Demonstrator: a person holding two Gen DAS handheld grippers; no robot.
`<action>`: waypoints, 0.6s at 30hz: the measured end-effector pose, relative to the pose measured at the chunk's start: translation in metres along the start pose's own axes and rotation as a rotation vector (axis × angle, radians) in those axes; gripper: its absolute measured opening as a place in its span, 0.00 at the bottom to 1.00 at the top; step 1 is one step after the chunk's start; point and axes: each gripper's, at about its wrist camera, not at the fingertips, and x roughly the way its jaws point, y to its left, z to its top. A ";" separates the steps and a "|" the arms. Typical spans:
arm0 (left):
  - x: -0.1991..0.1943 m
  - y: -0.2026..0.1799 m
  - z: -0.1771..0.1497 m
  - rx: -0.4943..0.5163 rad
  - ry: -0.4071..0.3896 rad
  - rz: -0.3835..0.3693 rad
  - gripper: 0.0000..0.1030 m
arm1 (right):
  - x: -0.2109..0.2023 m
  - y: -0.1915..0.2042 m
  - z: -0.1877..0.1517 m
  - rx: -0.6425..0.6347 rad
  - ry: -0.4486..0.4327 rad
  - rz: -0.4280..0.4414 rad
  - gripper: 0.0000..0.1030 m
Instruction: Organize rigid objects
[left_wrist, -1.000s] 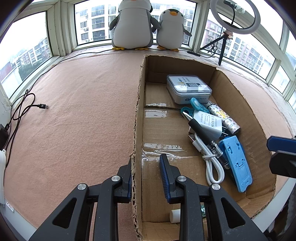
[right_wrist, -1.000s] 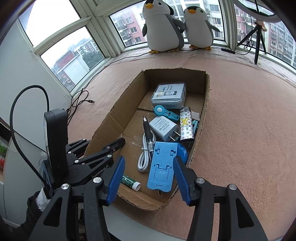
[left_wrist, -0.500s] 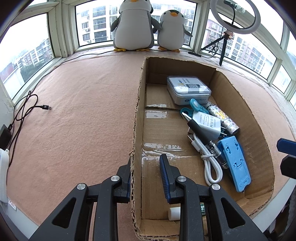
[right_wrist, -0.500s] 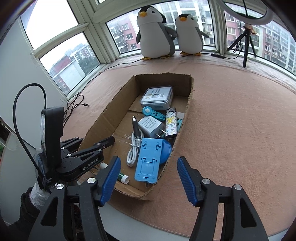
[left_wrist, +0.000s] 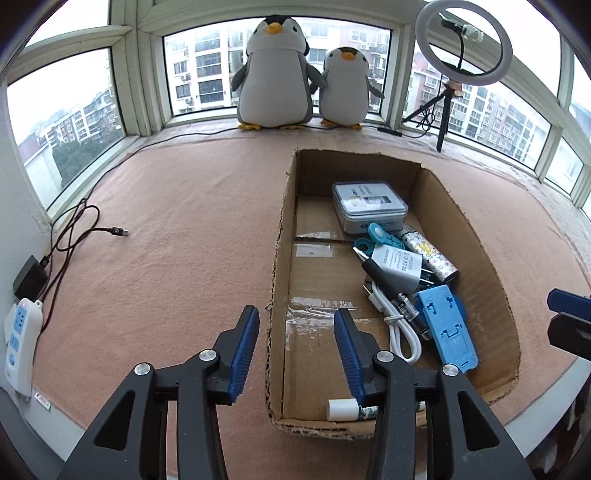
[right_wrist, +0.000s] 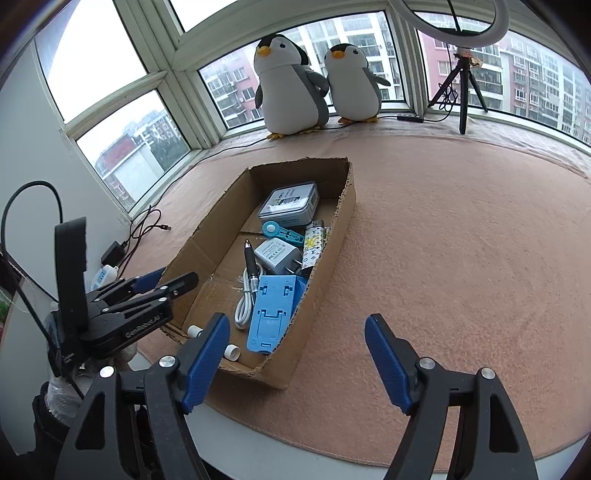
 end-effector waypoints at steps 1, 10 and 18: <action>-0.003 -0.001 0.000 0.002 -0.006 0.004 0.44 | -0.001 -0.001 -0.001 0.000 -0.001 -0.006 0.71; -0.036 -0.020 -0.013 0.001 -0.062 -0.004 0.70 | -0.012 -0.003 -0.011 -0.029 -0.028 -0.068 0.80; -0.059 -0.036 -0.029 -0.034 -0.091 -0.020 0.81 | -0.027 -0.014 -0.022 -0.013 -0.072 -0.142 0.80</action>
